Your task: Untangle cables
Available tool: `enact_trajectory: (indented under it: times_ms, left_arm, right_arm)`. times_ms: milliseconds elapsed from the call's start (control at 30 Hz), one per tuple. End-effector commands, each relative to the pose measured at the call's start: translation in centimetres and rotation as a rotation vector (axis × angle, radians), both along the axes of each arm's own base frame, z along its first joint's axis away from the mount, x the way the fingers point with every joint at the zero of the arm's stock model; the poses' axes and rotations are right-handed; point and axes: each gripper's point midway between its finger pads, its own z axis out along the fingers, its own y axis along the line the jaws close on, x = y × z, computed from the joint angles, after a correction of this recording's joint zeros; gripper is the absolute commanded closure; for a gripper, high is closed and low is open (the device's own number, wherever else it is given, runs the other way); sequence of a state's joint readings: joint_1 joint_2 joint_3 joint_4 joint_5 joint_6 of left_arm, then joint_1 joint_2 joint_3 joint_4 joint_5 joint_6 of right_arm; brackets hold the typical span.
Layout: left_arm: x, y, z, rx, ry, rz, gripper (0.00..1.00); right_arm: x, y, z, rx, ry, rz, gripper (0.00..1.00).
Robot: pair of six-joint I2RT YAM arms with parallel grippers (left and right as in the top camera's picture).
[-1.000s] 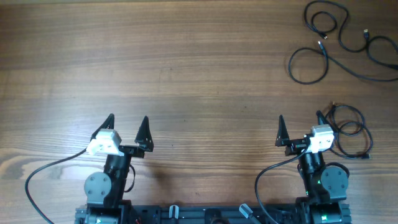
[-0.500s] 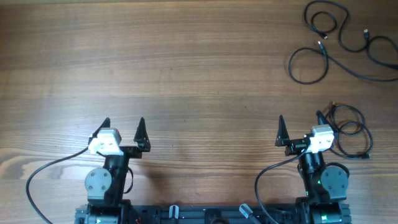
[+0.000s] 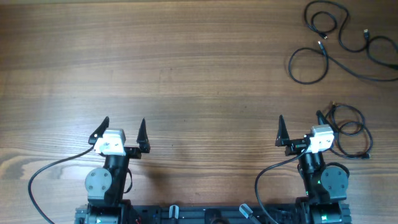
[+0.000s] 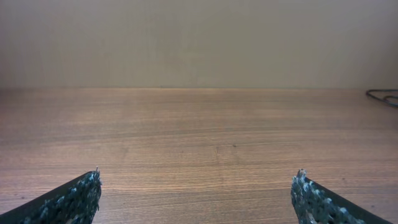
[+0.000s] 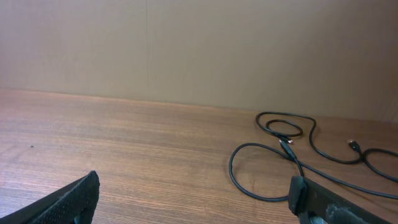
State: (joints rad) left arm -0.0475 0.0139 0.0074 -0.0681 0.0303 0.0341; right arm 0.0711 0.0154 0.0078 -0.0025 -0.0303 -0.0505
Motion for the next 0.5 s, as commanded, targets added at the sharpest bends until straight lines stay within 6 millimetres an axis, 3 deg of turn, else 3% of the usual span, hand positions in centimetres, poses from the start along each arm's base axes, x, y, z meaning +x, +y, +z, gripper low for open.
enact_trajectory:
  times_ms: [0,467]
  left_arm:
    - [-0.04,0.27,-0.14,0.035,0.001,0.011,0.0]
    - [-0.03,0.51,-0.13,0.013,0.002,0.027,0.0]
  right_arm:
    - [-0.07,0.13,0.2,0.0,-0.012,0.01,0.0]
    - [-0.07,0.13,0.2,0.0,-0.012,0.01,0.0]
